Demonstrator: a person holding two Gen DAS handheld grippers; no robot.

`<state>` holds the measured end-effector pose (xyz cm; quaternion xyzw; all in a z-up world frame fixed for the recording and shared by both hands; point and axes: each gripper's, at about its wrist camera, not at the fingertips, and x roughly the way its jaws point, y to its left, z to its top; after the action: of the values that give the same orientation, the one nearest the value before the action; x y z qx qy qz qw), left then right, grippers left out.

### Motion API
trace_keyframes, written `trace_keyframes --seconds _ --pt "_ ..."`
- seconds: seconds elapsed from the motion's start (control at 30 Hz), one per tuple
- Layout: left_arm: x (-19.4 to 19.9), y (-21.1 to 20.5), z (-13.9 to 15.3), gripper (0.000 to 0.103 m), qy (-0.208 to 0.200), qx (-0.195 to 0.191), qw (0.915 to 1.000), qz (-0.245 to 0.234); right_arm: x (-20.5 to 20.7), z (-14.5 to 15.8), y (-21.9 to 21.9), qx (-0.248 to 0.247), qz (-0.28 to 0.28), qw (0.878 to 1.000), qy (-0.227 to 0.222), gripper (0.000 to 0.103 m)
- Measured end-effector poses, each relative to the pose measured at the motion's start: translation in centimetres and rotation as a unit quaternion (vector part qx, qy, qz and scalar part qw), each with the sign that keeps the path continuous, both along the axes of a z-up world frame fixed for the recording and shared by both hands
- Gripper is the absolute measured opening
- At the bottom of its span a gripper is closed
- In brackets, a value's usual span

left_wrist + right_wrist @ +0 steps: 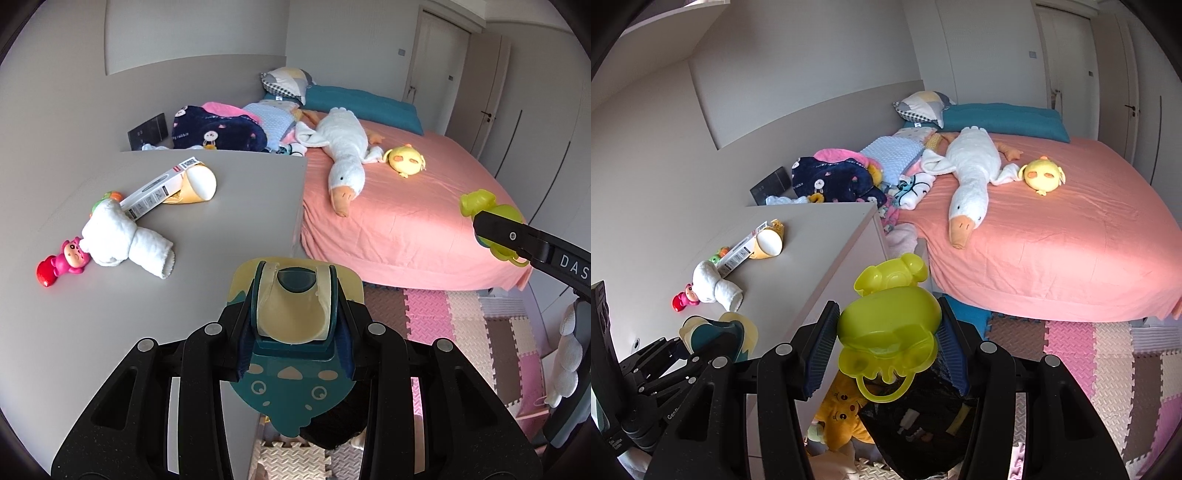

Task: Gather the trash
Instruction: 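Carry the teal toy and lime-green toy toward the trash bag, then open both grippers over the trash bag to drop the two toys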

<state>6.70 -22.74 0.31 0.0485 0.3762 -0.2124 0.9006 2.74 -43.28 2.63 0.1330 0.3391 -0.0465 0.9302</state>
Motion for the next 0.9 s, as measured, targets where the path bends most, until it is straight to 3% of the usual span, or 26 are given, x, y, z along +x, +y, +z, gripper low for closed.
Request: trace_keyframes --seconds 0.57,0.9 --pt "-0.8 -6.0 -1.2 0.035 0.018 0.011 0.9975 -0.067 -1.6 -1.3 -4.5 0.002 -0.050 0.999 0.018 0.054" --pt "-0.2 -7.2 -2.8 0.035 0.042 0.023 0.9955 -0.081 -0.6 -3.1 -5.2 0.010 -0.055 0.998 0.040 0.054"
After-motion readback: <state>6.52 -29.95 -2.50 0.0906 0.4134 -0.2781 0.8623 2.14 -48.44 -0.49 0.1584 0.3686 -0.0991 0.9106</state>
